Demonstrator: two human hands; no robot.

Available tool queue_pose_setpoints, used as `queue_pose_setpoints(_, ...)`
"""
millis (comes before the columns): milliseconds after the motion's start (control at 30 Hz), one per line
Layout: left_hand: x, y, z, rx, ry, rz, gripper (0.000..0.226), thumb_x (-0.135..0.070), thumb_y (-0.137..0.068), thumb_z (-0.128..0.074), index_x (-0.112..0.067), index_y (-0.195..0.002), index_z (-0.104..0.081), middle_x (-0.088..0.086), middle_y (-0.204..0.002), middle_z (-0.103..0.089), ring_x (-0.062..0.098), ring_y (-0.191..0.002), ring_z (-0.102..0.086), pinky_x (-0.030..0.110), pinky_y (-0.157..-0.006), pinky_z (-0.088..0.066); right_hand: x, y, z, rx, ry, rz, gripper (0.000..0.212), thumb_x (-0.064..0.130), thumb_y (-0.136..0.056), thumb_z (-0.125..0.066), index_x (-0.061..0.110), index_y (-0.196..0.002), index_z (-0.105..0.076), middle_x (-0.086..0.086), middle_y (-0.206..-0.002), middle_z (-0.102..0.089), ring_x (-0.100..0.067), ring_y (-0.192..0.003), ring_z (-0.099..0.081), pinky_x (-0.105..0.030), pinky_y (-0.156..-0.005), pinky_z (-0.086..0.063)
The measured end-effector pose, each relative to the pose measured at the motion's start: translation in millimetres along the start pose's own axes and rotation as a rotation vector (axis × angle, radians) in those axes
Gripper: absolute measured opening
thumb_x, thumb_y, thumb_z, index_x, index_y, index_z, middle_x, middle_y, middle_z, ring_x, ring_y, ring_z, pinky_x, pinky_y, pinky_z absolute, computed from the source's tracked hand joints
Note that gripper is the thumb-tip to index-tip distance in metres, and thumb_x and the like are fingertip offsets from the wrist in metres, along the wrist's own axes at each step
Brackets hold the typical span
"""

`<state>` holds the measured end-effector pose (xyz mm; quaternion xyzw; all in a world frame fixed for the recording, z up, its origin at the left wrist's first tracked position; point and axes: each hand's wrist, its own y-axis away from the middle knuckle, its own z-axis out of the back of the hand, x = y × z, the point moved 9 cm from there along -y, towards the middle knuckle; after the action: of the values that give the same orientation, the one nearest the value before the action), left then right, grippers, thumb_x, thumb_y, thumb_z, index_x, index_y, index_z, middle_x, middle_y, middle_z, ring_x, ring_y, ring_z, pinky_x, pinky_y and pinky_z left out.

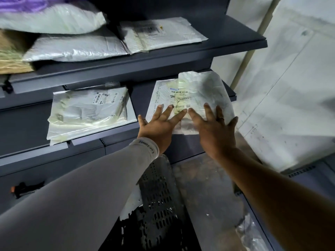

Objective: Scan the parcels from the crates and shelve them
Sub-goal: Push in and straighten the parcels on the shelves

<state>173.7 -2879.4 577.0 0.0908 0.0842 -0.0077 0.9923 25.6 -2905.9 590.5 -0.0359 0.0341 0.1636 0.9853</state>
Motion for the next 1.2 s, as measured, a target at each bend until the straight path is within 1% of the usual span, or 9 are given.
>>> queue_pose_setpoints(100, -7, 27, 26, -0.03, 0.008, -0.016, 0.104, 0.008, -0.095, -0.037, -0.06, -0.155, 0.014, -0.013, -0.173, 0.014, 0.019, -0.158, 0.021, 0.08, -0.116, -0.004, 4, 24, 29, -0.007, 0.006, -0.025, 0.071, 0.017, -0.105, -0.039, 0.047, -0.163, -0.01, -0.012, -0.173, -0.011, -0.048, -0.156, -0.011, -0.085, -0.109, -0.019)
queue_pose_setpoints(267, -20, 66, 62, -0.042, 0.012, -0.048, 0.104, 0.009, -0.094, -0.035, -0.059, -0.156, 0.014, -0.01, -0.173, 0.015, 0.02, -0.158, 0.02, 0.079, -0.117, -0.006, 5, 54, 78, -0.03, 0.027, -0.041, 0.081, 0.027, -0.103, -0.058, 0.048, -0.162, -0.007, -0.01, -0.173, -0.014, -0.046, -0.157, -0.014, -0.084, -0.109, -0.022)
queue_pose_setpoints(400, -27, 88, 87, -0.093, 0.019, -0.053, 0.102, 0.005, -0.097, -0.039, -0.059, -0.156, 0.015, -0.008, -0.173, 0.014, 0.021, -0.159, 0.018, 0.077, -0.118, -0.008, 5, 69, 116, -0.042, 0.01, -0.029, 0.075, 0.02, -0.106, -0.046, 0.048, -0.162, -0.005, -0.009, -0.174, -0.007, -0.044, -0.158, -0.006, -0.084, -0.111, -0.015)
queue_pose_setpoints(533, -36, 102, 114, -0.133, 0.017, -0.074, 0.099, -0.001, -0.099, -0.043, -0.058, -0.156, 0.014, -0.009, -0.174, 0.013, 0.021, -0.16, 0.015, 0.077, -0.118, -0.012, 2, 82, 149, -0.055, 0.004, -0.04, 0.074, 0.011, -0.101, -0.035, 0.045, -0.163, -0.012, -0.01, -0.173, -0.013, -0.044, -0.158, -0.01, -0.084, -0.111, -0.016)
queue_pose_setpoints(700, -55, 115, 151, -0.149, 0.007, -0.11, 0.103, 0.002, -0.096, -0.046, -0.056, -0.158, 0.013, -0.006, -0.174, 0.013, 0.023, -0.16, 0.014, 0.076, -0.118, -0.013, -7, 93, 192, -0.197, 0.081, -0.014, 0.067, 0.013, -0.09, -0.037, 0.032, -0.153, -0.048, -0.018, -0.154, -0.05, -0.055, -0.138, -0.046, -0.091, -0.093, -0.03)
queue_pose_setpoints(833, -72, 112, 175, -0.173, 0.015, -0.112, 0.107, 0.007, -0.092, -0.044, -0.055, -0.158, 0.012, -0.005, -0.174, 0.01, 0.025, -0.16, 0.011, 0.076, -0.118, -0.015, -18, 89, 219, -0.249, 0.079, 0.0, 0.064, 0.01, -0.087, -0.044, 0.027, -0.147, -0.057, -0.021, -0.145, -0.058, -0.059, -0.129, -0.053, -0.093, -0.09, -0.028)
queue_pose_setpoints(1000, -98, 101, 196, -0.219, -0.02, -0.127, 0.105, 0.004, -0.095, -0.046, -0.055, -0.158, 0.014, -0.001, -0.175, 0.007, 0.025, -0.16, 0.011, 0.075, -0.119, -0.013, -49, 83, 237, -0.226, 0.075, -0.029, 0.063, 0.018, -0.092, -0.033, 0.028, -0.151, -0.052, -0.023, -0.151, -0.052, -0.06, -0.132, -0.049, -0.092, -0.092, -0.025)
queue_pose_setpoints(1100, -115, 93, 211, -0.23, -0.055, -0.143, 0.103, 0.004, -0.096, -0.046, -0.052, -0.16, 0.013, -0.001, -0.175, 0.008, 0.026, -0.16, 0.01, 0.074, -0.119, -0.013, -64, 76, 250, -0.192, 0.102, -0.032, 0.064, 0.014, -0.091, -0.047, 0.03, -0.153, -0.049, -0.021, -0.155, -0.048, -0.058, -0.136, -0.047, -0.091, -0.095, -0.025)
queue_pose_setpoints(1200, -117, 85, 228, -0.254, -0.083, -0.129, 0.099, 0.002, -0.096, -0.043, -0.05, -0.161, 0.011, -0.001, -0.175, 0.009, 0.027, -0.16, 0.01, 0.074, -0.119, -0.014, -72, 59, 257, -0.165, 0.081, -0.048, 0.069, 0.012, -0.101, -0.048, 0.038, -0.162, -0.027, -0.014, -0.169, -0.028, -0.049, -0.151, -0.029, -0.085, -0.106, -0.021)
